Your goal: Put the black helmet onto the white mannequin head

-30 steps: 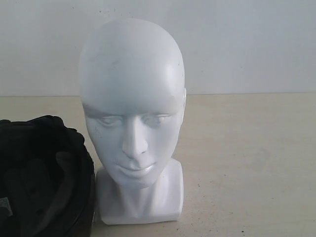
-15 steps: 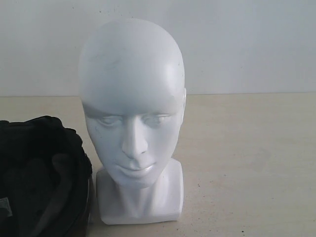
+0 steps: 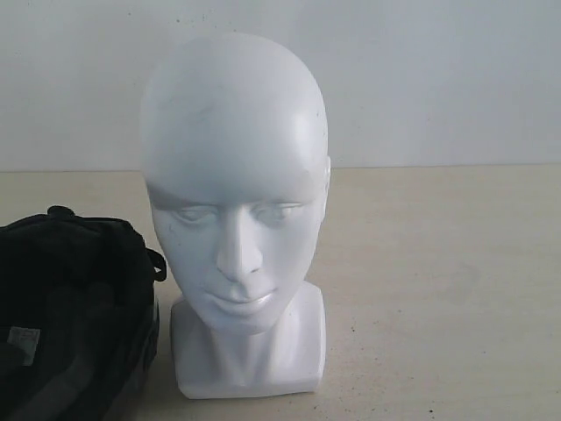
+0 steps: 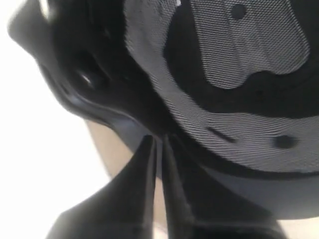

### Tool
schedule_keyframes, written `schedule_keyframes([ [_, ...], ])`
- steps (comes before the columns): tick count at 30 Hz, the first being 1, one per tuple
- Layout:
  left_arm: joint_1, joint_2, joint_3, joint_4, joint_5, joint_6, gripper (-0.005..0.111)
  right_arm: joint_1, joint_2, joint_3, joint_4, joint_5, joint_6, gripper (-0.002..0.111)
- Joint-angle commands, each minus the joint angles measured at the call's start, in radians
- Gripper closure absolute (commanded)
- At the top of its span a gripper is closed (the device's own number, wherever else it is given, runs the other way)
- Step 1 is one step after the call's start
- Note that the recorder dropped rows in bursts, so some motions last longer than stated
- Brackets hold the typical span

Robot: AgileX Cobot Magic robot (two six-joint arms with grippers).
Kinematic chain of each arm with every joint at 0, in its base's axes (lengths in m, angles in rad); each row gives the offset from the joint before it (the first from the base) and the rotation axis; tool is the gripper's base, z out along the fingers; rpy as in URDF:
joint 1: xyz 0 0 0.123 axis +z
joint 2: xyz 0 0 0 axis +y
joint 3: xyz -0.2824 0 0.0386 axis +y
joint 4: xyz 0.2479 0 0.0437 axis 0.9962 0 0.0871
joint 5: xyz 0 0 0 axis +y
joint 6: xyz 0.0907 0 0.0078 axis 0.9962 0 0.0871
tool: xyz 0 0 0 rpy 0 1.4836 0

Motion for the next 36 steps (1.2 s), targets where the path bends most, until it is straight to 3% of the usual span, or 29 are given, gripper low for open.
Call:
schedule_keyframes([
  [1, -0.003, 0.002, -0.007, -0.081, -0.044, 0.032, 0.102, -0.004, -0.005, 0.0, -0.005, -0.01, 0.0, 0.108],
  [11, -0.003, 0.002, -0.012, -0.188, -0.081, 0.119, 0.102, -0.004, -0.005, 0.0, -0.005, -0.01, 0.0, 0.108],
  [13, -0.003, -0.005, -0.043, -0.308, -0.059, 0.189, 0.097, -0.004, -0.005, 0.0, -0.005, -0.01, 0.0, 0.108],
  [14, -0.003, -0.016, -0.069, -0.381, -0.029, 0.272, 0.087, -0.004, -0.005, 0.0, -0.005, -0.01, 0.0, 0.108],
  [16, -0.003, -0.042, -0.132, -0.499, 0.057, 0.435, 0.04, -0.004, -0.005, 0.0, -0.005, -0.01, 0.0, 0.108],
  [17, -0.003, -0.052, -0.144, -0.539, 0.096, 0.613, 0.025, -0.004, -0.005, 0.0, -0.005, -0.01, 0.0, 0.108],
  [19, -0.003, -0.05, -0.14, -0.53, 0.126, 0.723, 0.028, -0.004, -0.005, 0.0, -0.005, -0.01, 0.0, 0.108],
  [36, -0.003, -0.05, -0.061, -0.509, 0.114, 0.896, 0.029, -0.004, -0.005, 0.0, -0.005, -0.009, 0.0, 0.108],
])
